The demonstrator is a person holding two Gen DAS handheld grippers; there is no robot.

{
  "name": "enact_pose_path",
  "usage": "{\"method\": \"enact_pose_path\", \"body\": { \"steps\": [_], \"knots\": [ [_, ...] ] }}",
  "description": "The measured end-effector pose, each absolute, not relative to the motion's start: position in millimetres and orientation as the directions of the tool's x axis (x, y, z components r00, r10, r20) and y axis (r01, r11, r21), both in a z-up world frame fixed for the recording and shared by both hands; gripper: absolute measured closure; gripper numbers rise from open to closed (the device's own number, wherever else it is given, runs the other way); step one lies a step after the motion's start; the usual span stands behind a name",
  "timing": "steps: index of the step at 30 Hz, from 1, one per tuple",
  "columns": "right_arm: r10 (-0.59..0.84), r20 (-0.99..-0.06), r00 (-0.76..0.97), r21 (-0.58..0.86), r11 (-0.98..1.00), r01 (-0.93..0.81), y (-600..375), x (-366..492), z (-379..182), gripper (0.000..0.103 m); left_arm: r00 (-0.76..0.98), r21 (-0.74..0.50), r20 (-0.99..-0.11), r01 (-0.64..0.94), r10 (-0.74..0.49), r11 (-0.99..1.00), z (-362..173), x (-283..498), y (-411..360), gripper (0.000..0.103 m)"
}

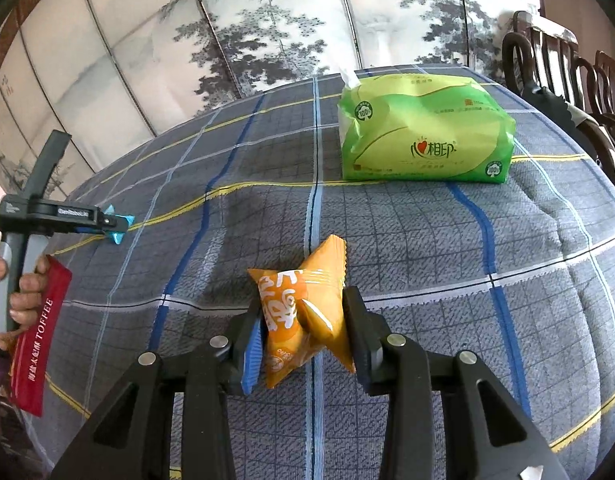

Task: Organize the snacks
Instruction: 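Grasp the small blue-wrapped candy with the left tool while the right tool holds the orange candy, then carry the blue-wrapped candy toward the gold tray with the left tool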

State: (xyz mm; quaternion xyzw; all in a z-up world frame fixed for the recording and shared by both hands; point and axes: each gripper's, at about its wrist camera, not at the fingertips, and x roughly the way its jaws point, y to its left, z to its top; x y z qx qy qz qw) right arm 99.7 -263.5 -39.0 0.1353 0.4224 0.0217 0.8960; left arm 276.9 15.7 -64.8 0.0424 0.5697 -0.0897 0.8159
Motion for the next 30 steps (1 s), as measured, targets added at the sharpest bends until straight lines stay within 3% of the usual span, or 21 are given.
{"method": "enact_pose_path", "body": {
  "steps": [2,5,17,30],
  "knots": [
    [0.149,-0.753,0.641,0.255,0.964,0.075,-263,100,-39,0.068,0.348,-0.026,-0.933,0.179,-0.088,0.983,-67,275,16,0.044],
    [0.136,-0.757,0.639,0.237,0.969,0.074,-262,100,-39,0.068,0.353,-0.024,-0.931,0.182,-0.088,0.983,-64,268,13,0.078],
    [0.09,-0.772,0.629,0.178,0.981,0.079,-253,102,-38,0.067,0.498,-0.008,-0.859,0.222,-0.121,0.975,-10,125,-4,0.079],
    [0.017,-0.788,0.615,0.084,0.993,0.079,-241,105,-39,0.067,0.52,0.036,-0.851,0.202,-0.075,0.979,-2,21,4,0.079]
  ]
}}
